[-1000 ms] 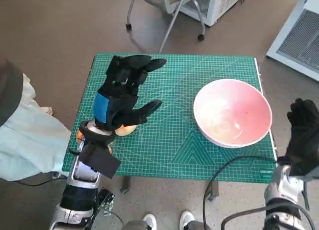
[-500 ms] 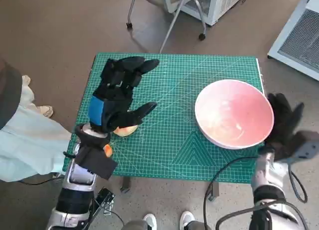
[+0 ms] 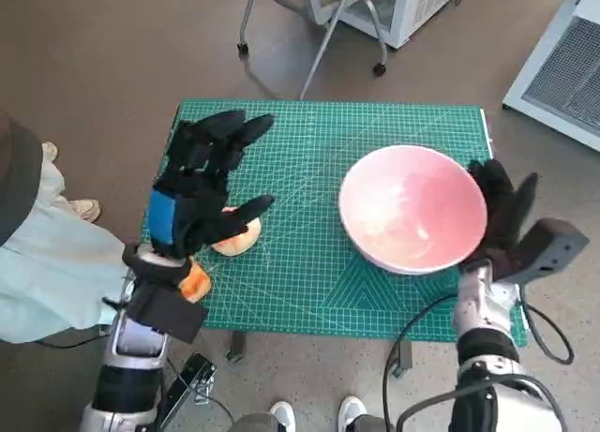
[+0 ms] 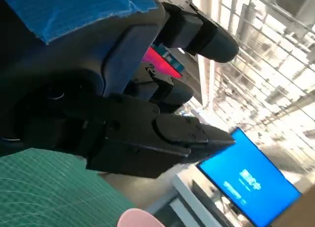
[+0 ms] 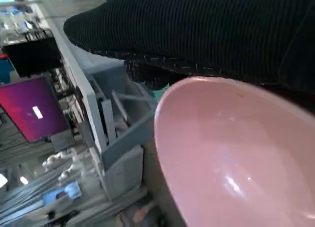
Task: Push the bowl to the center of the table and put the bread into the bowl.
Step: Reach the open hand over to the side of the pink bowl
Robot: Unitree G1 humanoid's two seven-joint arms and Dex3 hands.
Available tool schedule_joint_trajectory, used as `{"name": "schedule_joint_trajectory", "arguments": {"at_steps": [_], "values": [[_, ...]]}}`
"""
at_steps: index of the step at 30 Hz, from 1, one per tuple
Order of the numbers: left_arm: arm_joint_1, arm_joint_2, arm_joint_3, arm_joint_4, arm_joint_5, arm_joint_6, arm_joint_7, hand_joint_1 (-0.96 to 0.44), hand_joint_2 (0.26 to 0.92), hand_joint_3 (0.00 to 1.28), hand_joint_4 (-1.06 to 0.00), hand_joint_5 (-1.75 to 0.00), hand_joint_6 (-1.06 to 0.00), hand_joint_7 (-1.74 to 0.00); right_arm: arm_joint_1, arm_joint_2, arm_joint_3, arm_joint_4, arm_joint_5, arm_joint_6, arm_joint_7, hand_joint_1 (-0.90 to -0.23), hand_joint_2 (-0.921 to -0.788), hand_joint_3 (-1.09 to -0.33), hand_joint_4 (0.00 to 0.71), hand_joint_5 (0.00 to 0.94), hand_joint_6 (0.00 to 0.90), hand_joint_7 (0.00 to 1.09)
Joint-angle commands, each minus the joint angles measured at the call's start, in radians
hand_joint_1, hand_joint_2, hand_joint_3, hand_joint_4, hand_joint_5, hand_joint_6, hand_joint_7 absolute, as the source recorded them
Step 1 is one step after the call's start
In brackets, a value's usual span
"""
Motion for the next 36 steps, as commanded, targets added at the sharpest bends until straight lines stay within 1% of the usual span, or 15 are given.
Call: {"name": "schedule_joint_trajectory", "arguments": {"at_steps": [1,5,11,15,19,22,24,28,30,31,33,36], "values": [[0.025,0.005,0.015,-0.040,0.023,0.008,0.026,-0.18,0.920,0.09,-0.25,-0.50,-0.21,-0.76,-0.018,0.034,-0.005,0.020,0.008,0.027,0.004,-0.517,-0.921,-0.840,0.233,0.001,-0.001,0.68],[0.047,0.007,0.024,-0.067,0.035,0.018,0.035,-0.18,0.921,0.09,-0.26,-0.48,-0.22,-0.75,-0.048,0.061,0.006,0.026,-0.007,0.039,-0.024,-0.519,-0.921,-0.837,0.237,0.003,-0.001,0.70],[0.072,0.007,0.040,-0.101,0.041,0.035,0.037,-0.17,0.921,0.10,-0.26,-0.47,-0.22,-0.74,-0.081,0.090,0.020,0.033,-0.023,0.059,-0.038,-0.512,-0.921,-0.844,0.253,0.011,-0.001,0.69],[0.090,0.010,0.050,-0.122,0.041,0.046,0.036,-0.18,0.921,0.10,-0.27,-0.47,-0.22,-0.74,-0.101,0.105,0.022,0.040,-0.028,0.078,-0.043,-0.503,-0.921,-0.848,0.257,0.013,-0.001,0.69],[0.110,0.017,0.063,-0.137,0.041,0.046,0.033,-0.18,0.921,0.10,-0.27,-0.46,-0.22,-0.73,-0.120,0.116,0.022,0.045,-0.031,0.100,-0.046,-0.493,-0.921,-0.851,0.236,0.004,-0.001,0.71],[0.127,0.024,0.075,-0.146,0.036,0.044,0.030,-0.18,0.921,0.10,-0.27,-0.46,-0.22,-0.73,-0.132,0.118,0.025,0.048,-0.037,0.114,-0.052,-0.489,-0.921,-0.851,0.230,0.001,-0.001,0.72],[0.140,0.031,0.085,-0.154,0.033,0.042,0.026,-0.18,0.921,0.10,-0.27,-0.46,-0.22,-0.73,-0.138,0.113,0.031,0.049,-0.045,0.122,-0.059,-0.490,-0.921,-0.855,0.233,0.004,-0.001,0.73],[0.172,0.059,0.109,-0.175,0.031,0.035,0.015,-0.17,0.921,0.10,-0.28,-0.46,-0.23,-0.73,-0.149,0.091,0.049,0.044,-0.065,0.125,-0.072,-0.486,-0.921,-0.863,0.243,0.008,-0.001,0.71],[0.192,0.086,0.129,-0.188,0.025,0.032,0.000,-0.17,0.920,0.10,-0.28,-0.45,-0.23,-0.73,-0.153,0.076,0.065,0.040,-0.088,0.114,-0.082,-0.483,-0.921,-0.867,0.246,0.010,-0.001,0.70],[0.204,0.111,0.146,-0.192,0.019,0.028,-0.015,-0.17,0.920,0.09,-0.28,-0.45,-0.23,-0.72,-0.154,0.066,0.077,0.035,-0.104,0.100,-0.087,-0.480,-0.921,-0.870,0.247,0.010,-0.001,0.69],[0.223,0.163,0.179,-0.198,0.003,0.026,-0.051,-0.17,0.920,0.08,-0.28,-0.43,-0.24,-0.72,-0.153,0.049,0.095,0.027,-0.127,0.070,-0.088,-0.472,-0.921,-0.877,0.243,0.008,-0.001,0.68],[0.249,0.260,0.235,-0.206,-0.019,0.030,-0.122,-0.15,0.919,0.06,-0.30,-0.41,-0.26,-0.69,-0.153,0.025,0.110,0.013,-0.148,0.013,-0.080,-0.468,-0.921,-0.880,0.242,0.007,-0.001,0.69]]}}
